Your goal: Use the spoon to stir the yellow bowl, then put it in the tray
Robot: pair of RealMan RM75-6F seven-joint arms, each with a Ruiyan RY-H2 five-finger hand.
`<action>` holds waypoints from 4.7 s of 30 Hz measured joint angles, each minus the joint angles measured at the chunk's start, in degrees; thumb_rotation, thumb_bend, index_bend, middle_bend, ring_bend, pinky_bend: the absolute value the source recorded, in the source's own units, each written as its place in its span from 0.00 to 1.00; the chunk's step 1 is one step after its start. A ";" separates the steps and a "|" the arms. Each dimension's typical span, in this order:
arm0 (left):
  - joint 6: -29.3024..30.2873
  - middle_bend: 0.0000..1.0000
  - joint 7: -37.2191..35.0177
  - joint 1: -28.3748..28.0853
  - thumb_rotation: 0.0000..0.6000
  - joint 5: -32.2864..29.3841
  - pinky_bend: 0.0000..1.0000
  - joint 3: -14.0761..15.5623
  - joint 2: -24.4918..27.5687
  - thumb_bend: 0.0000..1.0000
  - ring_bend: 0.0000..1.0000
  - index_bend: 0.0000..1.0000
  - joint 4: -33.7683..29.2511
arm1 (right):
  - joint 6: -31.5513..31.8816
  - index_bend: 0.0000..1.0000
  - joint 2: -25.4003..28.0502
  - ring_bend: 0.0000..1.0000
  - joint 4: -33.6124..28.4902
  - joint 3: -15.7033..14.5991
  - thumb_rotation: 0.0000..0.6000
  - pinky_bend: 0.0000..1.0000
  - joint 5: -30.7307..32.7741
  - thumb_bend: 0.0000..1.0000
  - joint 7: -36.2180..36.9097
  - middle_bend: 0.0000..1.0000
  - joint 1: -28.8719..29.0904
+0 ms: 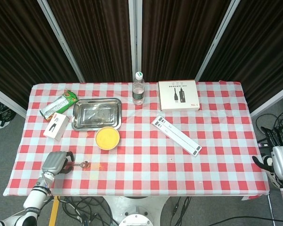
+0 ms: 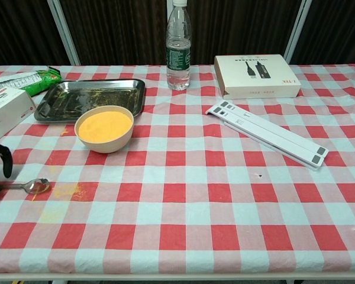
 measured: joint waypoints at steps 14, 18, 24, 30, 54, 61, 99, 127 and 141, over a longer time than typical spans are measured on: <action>-1.00 1.00 -0.14 -0.73 1.00 -1.73 1.00 0.27 -0.83 0.38 0.99 0.59 1.39 | 0.10 0.08 0.02 0.00 -0.08 -0.13 1.00 0.10 0.24 0.13 -0.18 0.12 -0.18; -1.50 1.00 -0.02 -0.97 1.00 -2.29 1.00 0.45 -0.76 0.40 0.99 0.59 1.46 | -0.11 0.08 -0.05 0.00 -0.03 -0.14 1.00 0.10 0.36 0.13 -0.18 0.12 -0.12; -1.96 1.00 0.06 -1.33 1.00 -2.99 1.00 0.54 -0.83 0.43 0.99 0.59 1.66 | -0.18 0.08 -0.10 0.00 0.03 -0.17 1.00 0.10 0.46 0.13 -0.08 0.13 -0.12; -1.23 1.00 -0.36 -1.35 1.00 -2.45 1.00 0.46 -0.51 0.46 0.99 0.61 1.24 | -0.08 0.08 -0.05 0.00 0.07 -0.15 1.00 0.10 0.55 0.13 0.03 0.13 -0.20; 2.16 1.00 12.51 -13.32 1.00 -4.43 1.00 -9.99 -3.50 0.46 0.99 0.61 2.11 | 1.11 0.08 1.81 0.00 -0.82 0.73 1.00 0.10 0.43 0.13 -0.60 0.13 -0.18; 2.28 1.00 18.73 -16.26 1.00 -8.45 1.00 -10.41 -7.17 0.45 0.99 0.60 4.30 | 1.10 0.08 2.20 0.00 -1.05 1.10 1.00 0.10 0.97 0.13 -0.69 0.13 -0.13; -1.41 1.00 17.58 -19.59 1.00 -9.68 1.00 -7.01 -5.72 0.35 0.99 0.57 1.94 | 2.75 0.08 3.02 0.00 -0.98 1.53 1.00 0.10 1.14 0.13 0.39 0.13 -1.01; -8.80 1.00 14.79 -24.55 1.00 -17.71 1.00 -6.28 -2.62 0.39 0.99 0.57 3.42 | 2.41 0.08 2.35 0.00 0.13 1.35 1.00 0.10 1.57 0.13 1.29 0.13 -1.42; -7.85 1.00 14.43 -25.30 1.00 -18.35 1.00 -5.05 -2.63 0.43 0.99 0.59 3.31 | 2.38 0.08 2.21 0.00 0.28 1.36 1.00 0.10 1.61 0.13 1.50 0.13 -1.50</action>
